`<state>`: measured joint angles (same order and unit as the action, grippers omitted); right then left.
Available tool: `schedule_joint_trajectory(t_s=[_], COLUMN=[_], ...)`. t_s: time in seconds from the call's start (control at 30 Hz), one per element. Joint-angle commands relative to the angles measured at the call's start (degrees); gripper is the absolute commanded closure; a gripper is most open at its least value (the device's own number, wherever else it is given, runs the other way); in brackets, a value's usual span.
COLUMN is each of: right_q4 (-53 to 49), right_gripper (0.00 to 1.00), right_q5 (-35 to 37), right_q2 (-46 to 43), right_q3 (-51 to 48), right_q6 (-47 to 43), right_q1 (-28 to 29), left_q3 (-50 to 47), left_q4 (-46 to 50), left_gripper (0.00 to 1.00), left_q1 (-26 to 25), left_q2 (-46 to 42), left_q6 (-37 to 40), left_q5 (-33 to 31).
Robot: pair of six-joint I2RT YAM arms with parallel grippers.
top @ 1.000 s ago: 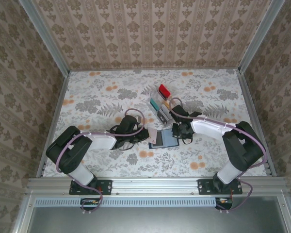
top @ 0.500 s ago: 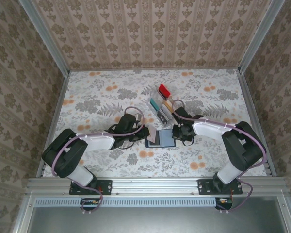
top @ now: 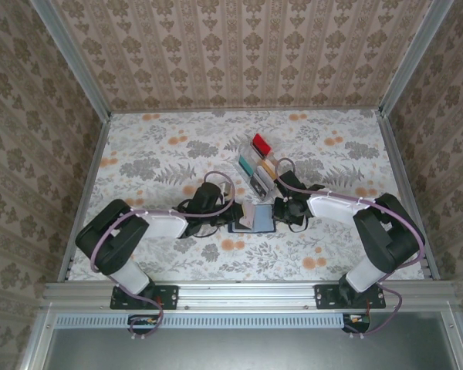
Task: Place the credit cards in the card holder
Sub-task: Insert the credit card into the card slot.
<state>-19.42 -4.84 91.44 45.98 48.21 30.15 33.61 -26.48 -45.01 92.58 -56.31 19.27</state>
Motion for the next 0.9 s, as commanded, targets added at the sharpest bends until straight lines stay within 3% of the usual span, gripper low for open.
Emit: schedule_joint_trajectory(t_s=[0.0, 0.27, 0.5, 0.87], right_q4=[-1.56, 0.05, 1.26, 2.54], right_gripper=[0.85, 0.85, 0.85, 0.85], right_q5=[-1.33, -1.7, -1.53, -0.82], right_q2=[0.8, 1.37, 1.21, 1.37], right_q3=[-2.1, -3.17, -3.9, -5.38], right_q6=[1.23, 2.89, 4.85, 6.19], right_q1=[0.65, 2.13, 3.05, 3.51], left_q3=[-0.77, -1.17, -4.36, -6.36], left_q4=[-3.46, -0.44, -0.08, 4.19], left_gripper=[1.0, 1.0, 1.0, 1.0], left_q1=[-0.68, -1.47, -2.7, -4.2], left_q2=[2.13, 3.05, -1.01, -6.97], left_q6=[-2.57, -4.54, -9.82, -10.67], left_q5=[0.17, -3.95, -10.27, -16.04])
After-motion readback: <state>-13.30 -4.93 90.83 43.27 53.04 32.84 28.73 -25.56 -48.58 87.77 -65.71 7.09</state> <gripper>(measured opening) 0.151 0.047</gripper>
